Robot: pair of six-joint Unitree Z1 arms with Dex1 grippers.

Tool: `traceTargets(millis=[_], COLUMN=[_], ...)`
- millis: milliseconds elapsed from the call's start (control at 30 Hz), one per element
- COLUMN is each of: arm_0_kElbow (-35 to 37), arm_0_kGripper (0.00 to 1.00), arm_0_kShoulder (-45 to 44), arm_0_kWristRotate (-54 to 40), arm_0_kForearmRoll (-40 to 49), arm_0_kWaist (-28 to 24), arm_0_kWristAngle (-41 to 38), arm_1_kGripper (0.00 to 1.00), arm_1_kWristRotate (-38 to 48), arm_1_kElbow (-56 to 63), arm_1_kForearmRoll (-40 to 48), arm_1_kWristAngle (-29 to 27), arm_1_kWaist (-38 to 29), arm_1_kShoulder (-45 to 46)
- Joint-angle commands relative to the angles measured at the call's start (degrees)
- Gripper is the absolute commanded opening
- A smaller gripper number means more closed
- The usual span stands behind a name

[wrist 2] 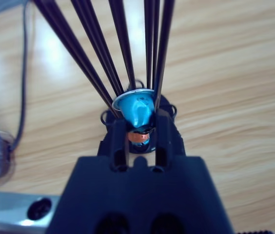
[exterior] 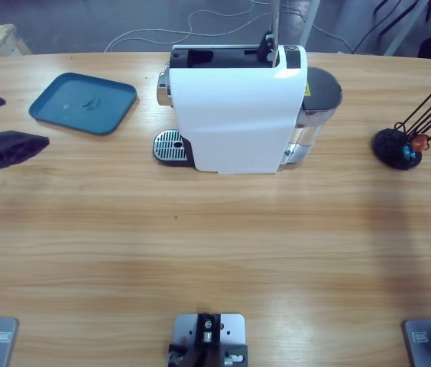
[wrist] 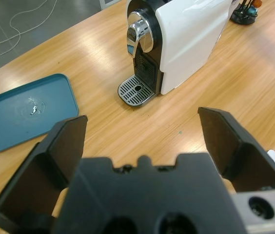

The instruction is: Pour coffee

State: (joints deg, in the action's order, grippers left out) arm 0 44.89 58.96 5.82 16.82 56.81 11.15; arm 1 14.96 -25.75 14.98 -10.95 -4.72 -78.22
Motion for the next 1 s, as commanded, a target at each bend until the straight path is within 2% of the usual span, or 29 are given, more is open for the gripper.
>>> traceTargets(millis=[33, 300, 367, 467, 533, 633, 700, 867, 1000], arm_0_kElbow=[-4.6, -6.7, -6.7, -6.9, -6.9, -6.6, -6.7, -7.4, -6.7], arm_0_kGripper=[0.987, 0.987, 0.987, 0.987, 0.987, 0.985, 0.977, 0.977, 0.977], arm_0_kShoulder=[1.4, 0.8, 0.5, -0.7, -2.0, -3.2, -4.0, -5.6, -4.7], arm_0_kWristRotate=[1.0, 1.5, 1.5, 1.3, 0.2, -4.2, -5.5, -5.6, -6.5], arm_0_kForearmRoll=[-3.4, -4.9, -4.9, -4.9, -4.8, -4.3, -3.8, -3.6, -3.7], arm_0_kWaist=[0.2, 0.2, 0.2, 0.2, 0.2, 0.2, 0.2, 0.2, 0.2], arm_0_kWristAngle=[-0.8, -0.8, -0.8, -0.7, -0.5, -0.7, -1.6, -1.8, -2.1], arm_1_kGripper=[0.0, 0.0, 0.0, 0.0, 0.0, 0.0, 0.0, 0.0, 0.0], arm_1_kWristRotate=[-0.8, -1.8, -3.2, -13.4, -23.6, -27.8, -29.4, -34.0, -37.3], arm_1_kElbow=[-8.4, -20.7, -23.4, -25.3, -26.8, -33.1, -38.9, -56.8, -63.7], arm_1_kForearmRoll=[-9.3, -24.9, -28.7, -29.6, -30.0, -32.4, -33.2, -38.9, -40.4], arm_1_kWristAngle=[0.8, -0.3, 0.6, 8.5, 11.3, 15.9, 18.5, 22.9, 20.2], arm_1_kWaist=[0.9, -1.7, -6.2, -18.0, -28.9, -40.3, -44.8, -47.8, -47.8], arm_1_kShoulder=[6.0, 14.8, 17.2, 16.4, 13.4, 5.6, -0.7, -16.6, -25.2])
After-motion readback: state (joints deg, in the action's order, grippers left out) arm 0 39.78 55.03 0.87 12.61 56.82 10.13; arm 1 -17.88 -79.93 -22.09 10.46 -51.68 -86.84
